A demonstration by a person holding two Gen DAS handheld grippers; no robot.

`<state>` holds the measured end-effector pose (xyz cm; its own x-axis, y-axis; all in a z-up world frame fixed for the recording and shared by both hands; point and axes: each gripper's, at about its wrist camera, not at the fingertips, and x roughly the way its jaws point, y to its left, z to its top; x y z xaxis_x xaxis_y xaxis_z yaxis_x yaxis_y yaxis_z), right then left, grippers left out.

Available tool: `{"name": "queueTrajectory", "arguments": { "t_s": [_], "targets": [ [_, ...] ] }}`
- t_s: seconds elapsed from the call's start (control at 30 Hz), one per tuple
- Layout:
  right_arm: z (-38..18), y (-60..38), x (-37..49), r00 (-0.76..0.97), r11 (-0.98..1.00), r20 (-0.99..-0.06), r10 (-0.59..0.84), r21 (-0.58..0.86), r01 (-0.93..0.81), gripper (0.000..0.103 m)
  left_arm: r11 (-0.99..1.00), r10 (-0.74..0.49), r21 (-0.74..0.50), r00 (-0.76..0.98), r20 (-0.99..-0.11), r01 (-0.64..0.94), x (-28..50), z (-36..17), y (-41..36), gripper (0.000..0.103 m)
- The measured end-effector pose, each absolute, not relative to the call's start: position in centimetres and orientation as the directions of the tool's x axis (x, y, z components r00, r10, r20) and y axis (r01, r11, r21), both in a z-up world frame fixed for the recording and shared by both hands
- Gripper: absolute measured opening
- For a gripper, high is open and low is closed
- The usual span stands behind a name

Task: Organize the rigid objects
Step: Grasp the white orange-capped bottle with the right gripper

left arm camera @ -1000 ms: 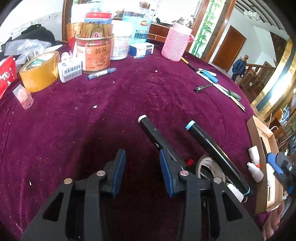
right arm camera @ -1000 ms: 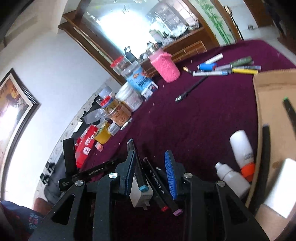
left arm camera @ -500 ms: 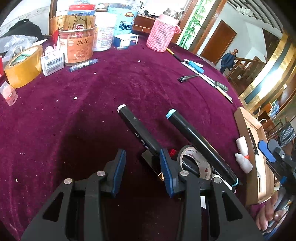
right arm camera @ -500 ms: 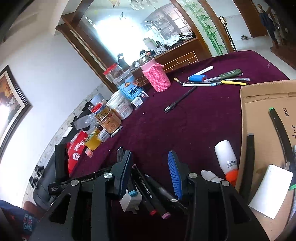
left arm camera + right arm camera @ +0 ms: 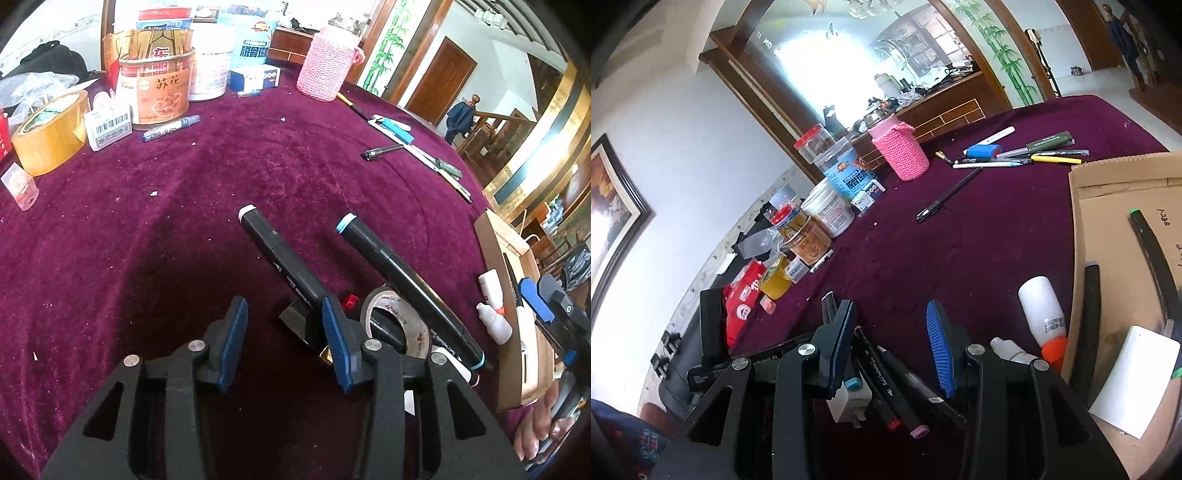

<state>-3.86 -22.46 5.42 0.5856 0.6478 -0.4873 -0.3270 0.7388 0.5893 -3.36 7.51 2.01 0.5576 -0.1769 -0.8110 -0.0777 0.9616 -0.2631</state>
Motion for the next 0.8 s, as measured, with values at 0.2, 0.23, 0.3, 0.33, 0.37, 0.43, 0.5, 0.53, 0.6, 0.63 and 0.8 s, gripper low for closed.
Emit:
{"name": "queueTrajectory", "arguments": {
  "t_s": [0.2, 0.23, 0.3, 0.33, 0.37, 0.43, 0.5, 0.53, 0.6, 0.63, 0.8],
  "targets": [
    [6.1, -22.5, -4.6, 0.614, 0.75, -0.472, 0.633, 0.571, -0.334, 0.036, 0.963, -0.18, -0.259, 0.546, -0.819, -0.072, -3.9, 1.9, 7.3, 0.04],
    [6.1, -22.5, -4.7, 0.613, 0.749, -0.471, 0.634, 0.573, -0.334, 0.036, 0.965, -0.178, -0.253, 0.545, -0.819, -0.064, -4.0, 2.0, 7.1, 0.04],
    [6.0, -22.3, -4.5, 0.613, 0.751, -0.474, 0.632, 0.569, -0.335, 0.036, 0.967, -0.174, -0.246, 0.548, -0.818, -0.06, -4.0, 1.9, 7.1, 0.04],
    [5.9, -22.3, -4.5, 0.619, 0.76, -0.479, 0.622, 0.559, -0.331, 0.036, 0.967, -0.174, -0.249, 0.55, -0.817, -0.063, -3.9, 1.8, 7.2, 0.04],
    [5.8, -22.2, -4.4, 0.627, 0.772, -0.486, 0.609, 0.545, -0.327, 0.036, 0.967, -0.172, -0.247, 0.554, -0.814, -0.064, -3.9, 1.8, 7.2, 0.04],
    [5.5, -22.4, -4.2, 0.642, 0.791, -0.498, 0.582, 0.528, -0.308, 0.036, 0.971, -0.161, -0.234, 0.568, -0.807, -0.057, -4.0, 1.7, 7.1, 0.04],
    [5.2, -23.0, -3.7, 0.655, 0.808, -0.511, 0.557, 0.517, -0.283, 0.036, 0.971, -0.154, -0.232, 0.584, -0.797, -0.061, -4.0, 1.7, 7.2, 0.04],
    [5.1, -23.5, -3.6, 0.666, 0.816, -0.513, 0.541, 0.513, -0.267, 0.036, 0.972, -0.149, -0.228, 0.588, -0.795, -0.062, -4.0, 1.7, 7.1, 0.04],
    [5.1, -24.4, -3.2, 0.681, 0.825, -0.518, 0.517, 0.512, -0.237, 0.036, 0.973, -0.139, -0.221, 0.595, -0.792, -0.067, -3.8, 1.7, 7.0, 0.04],
    [5.1, -24.6, -3.0, 0.685, 0.824, -0.515, 0.515, 0.519, -0.229, 0.036, 0.973, -0.134, -0.219, 0.602, -0.788, -0.071, -3.7, 1.7, 7.0, 0.04],
    [5.5, -24.1, -1.4, 0.611, 0.854, -0.634, 0.474, 0.499, -0.144, 0.035, 0.991, -0.04, -0.108, 0.605, -0.795, -0.077, -3.6, 1.5, 5.7, 0.04]
  ]
}}
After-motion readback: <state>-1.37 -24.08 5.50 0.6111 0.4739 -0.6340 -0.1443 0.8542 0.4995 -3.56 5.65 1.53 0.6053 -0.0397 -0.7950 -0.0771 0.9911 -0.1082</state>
